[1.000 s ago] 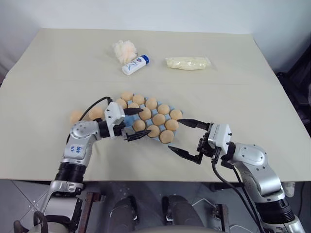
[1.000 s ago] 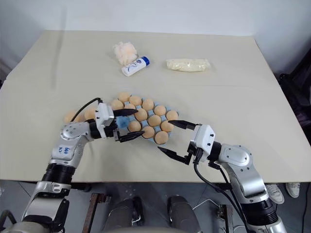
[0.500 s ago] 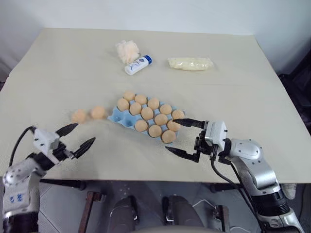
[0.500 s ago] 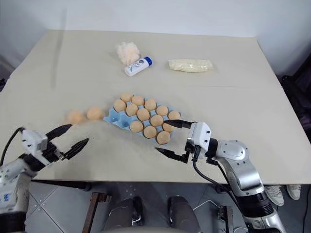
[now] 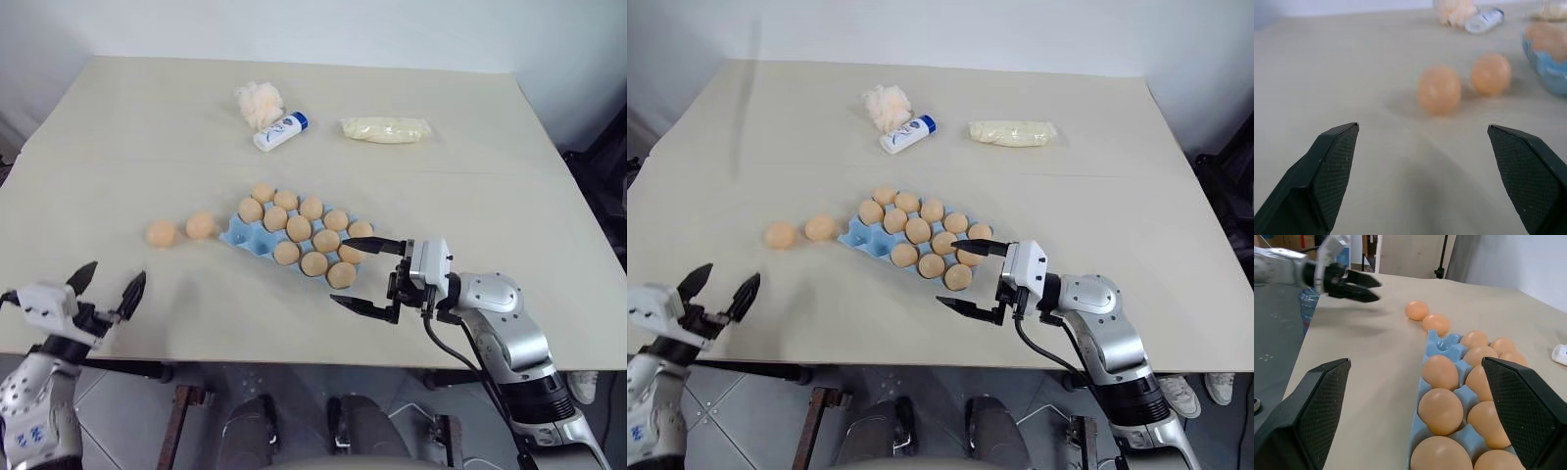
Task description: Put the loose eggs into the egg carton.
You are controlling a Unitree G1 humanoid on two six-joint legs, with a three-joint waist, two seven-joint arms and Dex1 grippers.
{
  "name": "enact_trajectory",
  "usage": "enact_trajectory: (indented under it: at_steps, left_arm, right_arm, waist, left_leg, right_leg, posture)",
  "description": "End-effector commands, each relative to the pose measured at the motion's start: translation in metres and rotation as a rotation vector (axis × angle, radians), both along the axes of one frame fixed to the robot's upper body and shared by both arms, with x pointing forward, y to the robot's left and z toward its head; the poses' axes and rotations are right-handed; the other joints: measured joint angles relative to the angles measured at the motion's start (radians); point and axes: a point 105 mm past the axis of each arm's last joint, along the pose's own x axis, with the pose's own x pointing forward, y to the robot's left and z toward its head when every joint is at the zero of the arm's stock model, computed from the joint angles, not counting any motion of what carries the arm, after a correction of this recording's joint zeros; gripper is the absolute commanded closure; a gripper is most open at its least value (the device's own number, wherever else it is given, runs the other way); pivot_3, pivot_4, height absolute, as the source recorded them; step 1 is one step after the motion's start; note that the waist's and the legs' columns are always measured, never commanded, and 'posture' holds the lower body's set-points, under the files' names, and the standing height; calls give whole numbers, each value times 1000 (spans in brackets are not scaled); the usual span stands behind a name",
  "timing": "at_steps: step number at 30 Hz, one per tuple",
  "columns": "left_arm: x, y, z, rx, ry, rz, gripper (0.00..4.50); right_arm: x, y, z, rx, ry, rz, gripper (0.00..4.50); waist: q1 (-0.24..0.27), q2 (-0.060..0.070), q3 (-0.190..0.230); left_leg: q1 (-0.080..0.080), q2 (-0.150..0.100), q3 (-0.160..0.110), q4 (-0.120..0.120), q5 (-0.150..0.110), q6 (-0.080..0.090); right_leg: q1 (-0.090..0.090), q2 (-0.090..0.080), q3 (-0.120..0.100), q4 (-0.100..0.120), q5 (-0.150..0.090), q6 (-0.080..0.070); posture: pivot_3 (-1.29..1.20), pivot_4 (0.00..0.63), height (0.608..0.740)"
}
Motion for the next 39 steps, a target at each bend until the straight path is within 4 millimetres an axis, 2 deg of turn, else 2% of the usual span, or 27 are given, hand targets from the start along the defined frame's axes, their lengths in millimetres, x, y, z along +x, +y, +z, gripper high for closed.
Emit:
enact_trajectory:
  at_steps: [1, 5, 9, 14, 17, 23, 24, 26, 27, 28, 29, 31, 33, 34, 37, 39]
  left_arm:
    - [26, -4, 15, 17, -27, -11, 7]
    - [58, -17, 18, 8, 0, -72, 7]
    - [77, -31, 13, 23, 43, -120, 7]
    - [88, -20, 17, 19, 36, -37, 7]
    - [87, -22, 9, -5, 77, -64, 633]
    - [84, -27, -1, -11, 130, -105, 2468]
    - [84, -27, -1, -13, 127, -106, 2689]
    - [83, -30, 6, -22, 89, -121, 2717]
    - [82, -35, 20, -17, 19, -153, 2717]
    - [78, -48, 44, -7, -95, -235, 2717]
    - [74, -57, 60, 3, -174, -293, 2717]
    - [71, -84, 76, 40, -217, -421, 2717]
    - [70, -111, 78, 82, -194, -552, 2717]
    - [69, -118, 78, 97, -187, -586, 2717]
    - [71, -154, 66, 145, -128, -747, 2717]
    - [74, -168, 58, 164, -91, -803, 2717]
  right_arm:
    - [0, 0, 9, 25, -38, 0, 0]
    - [1, 1, 8, 33, -36, -10, 0]
    - [2, 2, 9, 41, -40, -18, 0]
    - [2, 2, 9, 50, -45, -37, 0]
    - [1, -1, 8, 51, -43, -53, 0]
    - [1, -1, 8, 54, -43, -63, 0]
    - [1, -1, 8, 54, -44, -63, 0]
    - [1, -1, 8, 55, -44, -65, 0]
    - [1, -2, 8, 55, -44, -67, 0]
    - [1, -2, 8, 53, -45, -70, 0]
    - [1, -3, 8, 52, -45, -72, 0]
    - [0, -4, 8, 51, -44, -78, 0]
    - [0, -5, 8, 51, -44, -84, 0]
    - [0, -5, 7, 51, -44, -85, 0]
    - [1, -6, 8, 50, -52, -103, 0]
    - [1, -7, 9, 52, -58, -117, 0]
  waist:
    - [1, 0, 0]
    - [1, 0, 0]
    - [-4, 0, 0]
    - [-1, 0, 0]
    - [0, 0, 0]
    - [1, 0, 0]
    - [1, 0, 0]
    - [1, 0, 0]
    - [1, 0, 0]
    - [1, 0, 0]
    - [2, -1, 0]
    - [5, -1, 0]
    - [10, -1, 0]
    - [11, -1, 0]
    - [9, -1, 0]
    - [6, -1, 0]
  left_leg:
    - [0, 0, 0, 0, 0, 0]
    - [0, 0, 1, -1, 5, -1]
    - [0, 0, 3, -1, 6, 0]
    - [0, 2, 3, -1, 6, -1]
    - [0, 2, 4, -1, 6, -1]
    - [0, 2, 4, -1, 6, -2]
    - [0, 2, 4, -1, 6, -2]
    - [0, 1, 4, 0, 6, -2]
    - [0, 1, 4, 0, 6, -2]
    - [0, 1, 4, 0, 6, -2]
    - [0, 1, 4, 0, 6, -2]
    - [-1, 1, 4, 0, 6, -2]
    - [-1, 1, 4, -1, 6, -2]
    - [0, 1, 4, 0, 6, -2]
    - [0, 0, 5, 0, 7, -2]
    - [0, 0, 5, 1, 7, -2]
  right_leg:
    - [0, 0, 0, 0, 0, 0]
    - [0, 1, 0, 0, 0, 0]
    - [-2, 2, 2, 0, 0, 1]
    - [-2, 4, 2, 0, 0, 1]
    - [-2, 4, 3, 0, 0, 2]
    - [-2, 4, 3, 1, 0, 2]
    - [-2, 4, 3, 1, 0, 2]
    - [-2, 4, 3, 1, 0, 2]
    - [-2, 3, 3, 1, 0, 2]
    - [-2, 3, 3, 1, 0, 2]
    - [-2, 3, 2, 1, 0, 2]
    - [-2, 3, 2, 1, 0, 2]
    - [-2, 3, 2, 1, 0, 2]
    - [-2, 3, 2, 1, 0, 2]
    - [-1, 4, 3, 1, 0, 2]
    - [-1, 4, 4, 1, 0, 2]
  posture:
    - [0, 150, 740]
    - [0, 150, 740]
    - [0, 150, 740]
    - [0, 150, 740]
    - [0, 150, 740]
    - [0, 150, 740]
    - [0, 150, 740]
    - [0, 150, 740]
    - [0, 150, 740]
    - [0, 150, 740]
    - [0, 150, 740]
    - [0, 150, 740]
    - [0, 150, 740]
    - [0, 150, 740]
    - [0, 150, 740]
    - [0, 150, 740]
